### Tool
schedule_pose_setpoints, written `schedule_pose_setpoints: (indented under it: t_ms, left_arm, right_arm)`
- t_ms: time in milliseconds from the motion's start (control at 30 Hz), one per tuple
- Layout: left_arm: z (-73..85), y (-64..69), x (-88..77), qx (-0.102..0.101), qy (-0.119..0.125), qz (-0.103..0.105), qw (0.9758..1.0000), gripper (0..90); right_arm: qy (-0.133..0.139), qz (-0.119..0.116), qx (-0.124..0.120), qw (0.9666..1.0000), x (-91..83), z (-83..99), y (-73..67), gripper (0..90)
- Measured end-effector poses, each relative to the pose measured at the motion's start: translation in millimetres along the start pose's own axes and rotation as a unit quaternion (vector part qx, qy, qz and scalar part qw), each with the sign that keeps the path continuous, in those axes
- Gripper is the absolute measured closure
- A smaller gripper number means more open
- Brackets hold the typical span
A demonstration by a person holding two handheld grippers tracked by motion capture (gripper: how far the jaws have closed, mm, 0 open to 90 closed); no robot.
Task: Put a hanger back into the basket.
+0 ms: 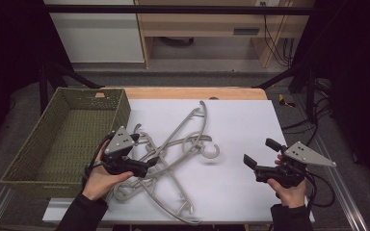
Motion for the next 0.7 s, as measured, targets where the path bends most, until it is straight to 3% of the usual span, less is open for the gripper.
schedule_pose_setpoints:
  t_ms: [167,400,700]
  left_arm:
    - [-6.4,7.9,27.2,0.011,-0.03,0.014,0.9994,5.9]
    - [-11.4,20.2,54.8,0.019,-0.051,0.031,0.998,7.2]
    - [-10.2,25.8,98.2,0.036,-0.108,0.046,0.9925,12.3]
  right_arm:
    - [-0.002,-0.001,-0.001,1.0,-0.9,0.5,1.5,4.3]
    - [0.0,-0.002,0.003,1.0,-1.0,0.1,0.3,4.3]
    - [0.001,-0.002,0.002,1.0,-0.7,0.2,1.2,4.3]
Point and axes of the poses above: each handheld gripper's, and its own axes: x roughly forward along the jaws, z roughly out of its underside, y roughly to its right, the point moved 2 cm from there along x, roughly forward along the jaws, and after that the axes turned 2 degrees about y, right-handed, at the moved point
